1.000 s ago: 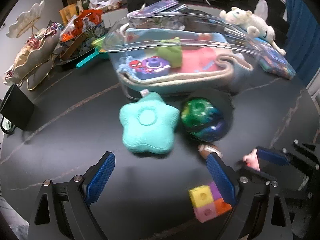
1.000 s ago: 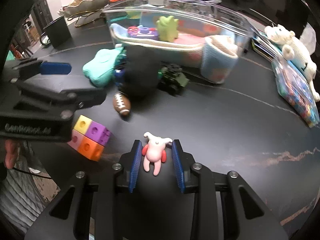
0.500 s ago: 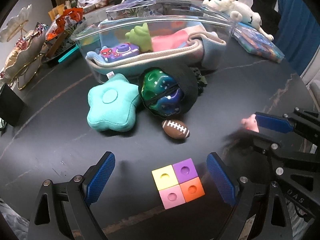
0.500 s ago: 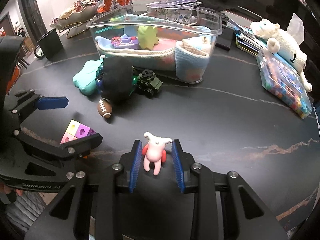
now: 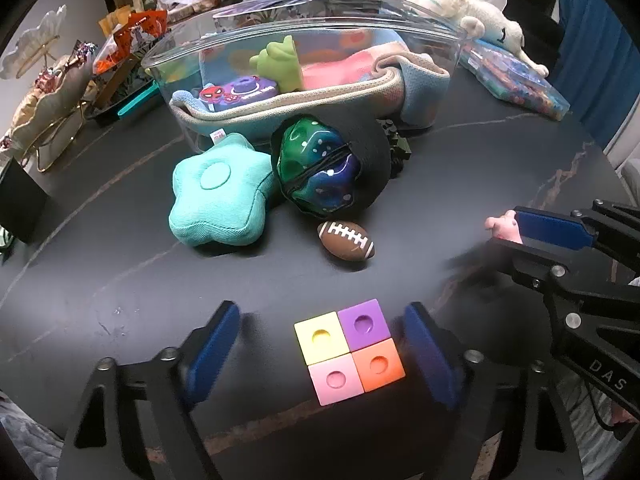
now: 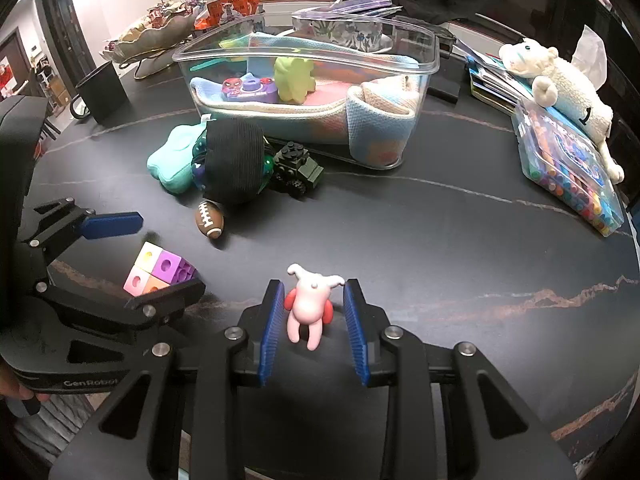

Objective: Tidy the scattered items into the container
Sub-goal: 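Lower the left tool and close it on the four-colour cube block, then lift the cube block with the left tool while the right tool lifts the pig, then lower the cubes and pig into the clear container and open both grippers, then withdraw both tools from the container toward the teal star and football, then lower the right tool and close it on the brown football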

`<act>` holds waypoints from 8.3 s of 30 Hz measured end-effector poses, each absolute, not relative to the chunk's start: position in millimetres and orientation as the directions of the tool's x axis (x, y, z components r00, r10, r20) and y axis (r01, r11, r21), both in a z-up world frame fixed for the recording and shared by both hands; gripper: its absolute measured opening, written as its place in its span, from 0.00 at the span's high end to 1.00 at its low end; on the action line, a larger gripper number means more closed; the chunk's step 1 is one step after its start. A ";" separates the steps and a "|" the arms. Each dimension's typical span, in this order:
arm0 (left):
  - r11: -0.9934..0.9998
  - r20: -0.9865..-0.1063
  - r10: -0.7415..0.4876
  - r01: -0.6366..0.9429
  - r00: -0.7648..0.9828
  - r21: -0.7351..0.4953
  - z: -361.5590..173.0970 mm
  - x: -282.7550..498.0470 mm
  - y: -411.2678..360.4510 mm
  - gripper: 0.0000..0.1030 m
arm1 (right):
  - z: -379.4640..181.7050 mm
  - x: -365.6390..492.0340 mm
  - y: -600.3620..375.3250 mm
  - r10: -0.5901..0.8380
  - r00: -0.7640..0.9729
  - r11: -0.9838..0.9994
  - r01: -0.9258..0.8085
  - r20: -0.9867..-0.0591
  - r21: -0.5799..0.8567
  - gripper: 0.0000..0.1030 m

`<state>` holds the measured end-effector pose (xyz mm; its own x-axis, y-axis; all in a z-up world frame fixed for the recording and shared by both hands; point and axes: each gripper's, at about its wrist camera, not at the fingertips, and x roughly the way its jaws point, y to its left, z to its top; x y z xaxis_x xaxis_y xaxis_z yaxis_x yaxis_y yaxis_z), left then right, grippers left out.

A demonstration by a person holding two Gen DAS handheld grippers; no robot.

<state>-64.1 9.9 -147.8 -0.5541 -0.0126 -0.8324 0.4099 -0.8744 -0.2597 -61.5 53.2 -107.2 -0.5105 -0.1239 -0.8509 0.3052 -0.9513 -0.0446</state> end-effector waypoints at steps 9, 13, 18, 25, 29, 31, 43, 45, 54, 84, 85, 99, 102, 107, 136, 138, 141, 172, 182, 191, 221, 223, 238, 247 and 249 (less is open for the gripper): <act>-0.879 -0.836 0.001 0.398 -0.549 -0.262 -146.7 -62.9 11.6 0.59 | -106.7 -61.3 53.5 -0.125 -0.511 -0.950 0.308 -0.851 -0.045 0.73; -0.881 -0.835 -0.001 0.395 -0.549 -0.259 -146.5 -62.4 11.4 0.60 | -106.5 -61.4 53.5 -0.126 -0.511 -0.950 0.309 -0.850 -0.045 0.73; -0.884 -0.833 -0.010 0.394 -0.554 -0.251 -144.1 -60.1 8.4 0.61 | -102.3 -61.6 52.2 -0.128 -0.515 -0.949 0.311 -0.848 -0.046 0.73; -0.887 -0.823 -0.020 0.389 -0.568 -0.247 -138.2 -54.6 4.1 0.64 | -96.4 -62.6 50.2 -0.128 -0.520 -0.947 0.318 -0.844 -0.052 0.73; -0.885 -0.819 -0.028 0.396 -0.573 -0.246 -135.4 -52.7 0.8 0.64 | -90.8 -62.2 48.1 -0.128 -0.528 -0.945 0.322 -0.839 -0.058 0.73; -0.884 -0.816 -0.033 0.398 -0.577 -0.246 -131.9 -52.8 -0.6 0.64 | -88.1 -62.3 47.7 -0.129 -0.534 -0.945 0.322 -0.836 -0.061 0.73; -0.882 -0.797 -0.060 0.406 -0.602 -0.240 -112.6 -50.4 -11.1 0.64 | -64.8 -62.4 39.1 -0.138 -0.573 -0.939 0.334 -0.808 -0.076 0.73; -0.881 -0.794 -0.062 0.407 -0.604 -0.241 -110.5 -49.9 -12.7 0.64 | -61.5 -62.9 37.9 -0.138 -0.577 -0.939 0.336 -0.805 -0.079 0.73; -0.882 -0.782 -0.077 0.408 -0.618 -0.236 -94.7 -49.2 -23.3 0.64 | -43.5 -64.9 34.7 -0.138 -0.601 -0.935 0.340 -0.787 -0.096 0.73; -0.881 -0.735 -0.158 0.430 -0.660 -0.196 -45.1 -77.4 -77.7 0.63 | 1.0 -106.3 27.9 -0.141 -0.660 -0.925 0.353 -0.737 -0.139 0.73; -0.881 -0.734 -0.161 0.431 -0.660 -0.194 -44.0 -79.4 -80.4 0.63 | 2.4 -108.5 27.8 -0.142 -0.663 -0.925 0.352 -0.735 -0.139 0.73; -0.879 -0.723 -0.170 0.435 -0.670 -0.197 -37.4 -106.1 -106.6 0.64 | 5.8 -145.4 28.8 -0.148 -0.666 -0.928 0.349 -0.732 -0.130 0.73; -0.879 -0.722 -0.167 0.433 -0.672 -0.199 -37.0 -112.7 -109.9 0.63 | 4.5 -152.3 28.7 -0.149 -0.664 -0.928 0.351 -0.733 -0.130 0.73; -0.878 -0.720 -0.164 0.432 -0.674 -0.205 -38.7 -124.3 -117.8 0.63 | 0.3 -164.0 28.9 -0.152 -0.659 -0.927 0.353 -0.736 -0.125 0.73; -0.871 -0.734 -0.151 0.441 -0.662 -0.219 -61.7 -150.2 -139.3 0.63 | -25.2 -198.2 18.9 -0.175 -0.629 -0.915 0.389 -0.757 -0.112 0.73; -0.870 -0.735 -0.151 0.442 -0.661 -0.219 -62.4 -149.9 -139.8 0.63 | -25.7 -198.2 18.6 -0.174 -0.630 -0.914 0.389 -0.757 -0.115 0.73; -0.869 -0.735 -0.152 0.443 -0.661 -0.219 -62.5 -150.0 -139.6 0.63 | -25.7 -198.2 18.2 -0.173 -0.633 -0.913 0.390 -0.755 -0.118 0.73; -0.864 -0.755 -0.152 0.457 -0.638 -0.213 -68.5 -143.9 -137.5 0.25 | -23.0 -183.6 18.5 -0.171 -0.680 -0.894 0.411 -0.713 -0.177 0.49; -0.872 -0.749 -0.153 0.445 -0.645 -0.205 -65.9 -134.7 -127.5 0.25 | -20.7 -172.2 21.0 -0.181 -0.687 -0.893 0.415 -0.704 -0.176 0.45; -0.872 -0.749 -0.156 0.446 -0.644 -0.202 -68.3 -124.7 -123.6 0.25 | -23.7 -161.5 19.4 -0.182 -0.692 -0.879 0.433 -0.699 -0.200 0.41; -0.877 -0.751 -0.169 0.445 -0.638 -0.181 -73.6 -87.3 -105.0 0.25 | -41.8 -117.4 10.7 -0.194 -0.660 -0.831 0.504 -0.726 -0.236 0.40; -0.879 -0.753 -0.167 0.442 -0.637 -0.179 -75.8 -85.6 -102.2 0.25 | -43.7 -114.7 9.0 -0.196 -0.654 -0.827 0.511 -0.730 -0.235 0.40; -0.875 -0.775 -0.142 0.444 -0.615 -0.192 -98.1 -75.0 -92.6 0.25 | -68.2 -93.2 8.4 -0.220 -0.608 -0.825 0.534 -0.763 -0.188 0.40; -0.880 -0.789 -0.131 0.437 -0.601 -0.187 -110.6 -75.7 -83.3 0.25 | -78.6 -90.4 6.5 -0.223 -0.590 -0.816 0.548 -0.776 -0.183 0.40; -0.880 -0.788 -0.131 0.436 -0.601 -0.186 -112.1 -76.0 -82.4 0.25 | -79.9 -90.6 5.9 -0.223 -0.587 -0.814 0.551 -0.778 -0.183 0.40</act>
